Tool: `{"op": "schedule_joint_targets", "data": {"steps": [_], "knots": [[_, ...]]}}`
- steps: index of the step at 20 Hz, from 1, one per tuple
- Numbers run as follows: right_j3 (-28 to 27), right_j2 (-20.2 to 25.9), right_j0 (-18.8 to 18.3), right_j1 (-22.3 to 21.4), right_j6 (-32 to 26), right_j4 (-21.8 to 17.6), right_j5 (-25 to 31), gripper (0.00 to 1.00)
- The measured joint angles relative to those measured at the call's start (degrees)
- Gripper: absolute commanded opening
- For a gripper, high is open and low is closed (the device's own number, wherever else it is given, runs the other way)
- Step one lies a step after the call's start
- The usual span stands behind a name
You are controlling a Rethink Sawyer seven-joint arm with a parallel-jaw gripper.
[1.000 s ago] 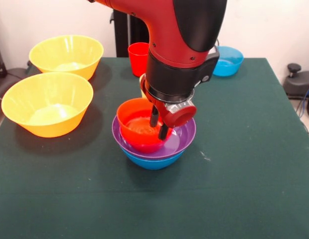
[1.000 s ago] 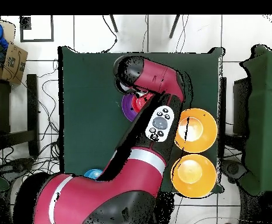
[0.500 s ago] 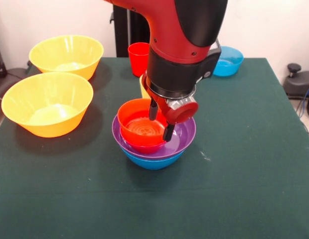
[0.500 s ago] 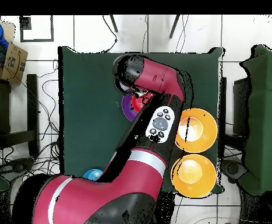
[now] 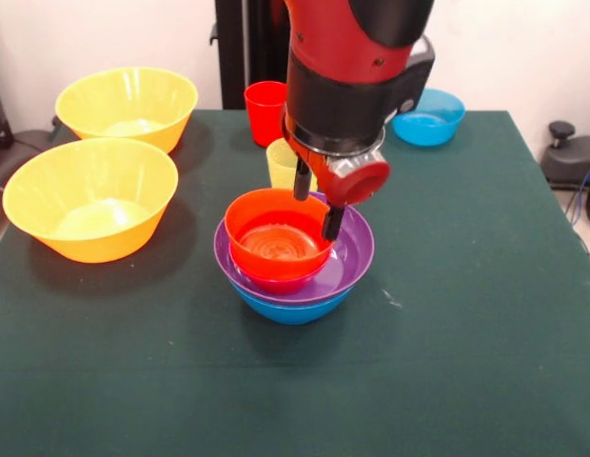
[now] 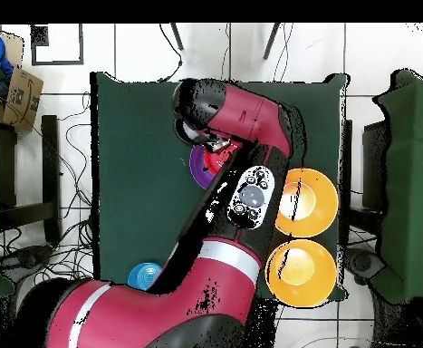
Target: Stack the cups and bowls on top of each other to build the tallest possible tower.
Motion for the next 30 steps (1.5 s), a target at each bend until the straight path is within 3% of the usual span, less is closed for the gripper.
{"op": "schedule_joint_targets", "data": {"steps": [9,16,22,30], "knots": [[0.79,0.18,-0.51,-5.47,-0.04,-1.44,0.07,1.00],[0.59,2.06,-6.78,-10.70,-4.59,-6.25,0.08,1.00],[0.17,3.46,-12.36,-12.43,-11.06,-9.16,-0.53,1.00],[0.21,7.13,-16.43,-10.89,-13.92,-11.67,-9.65,1.00]]}}
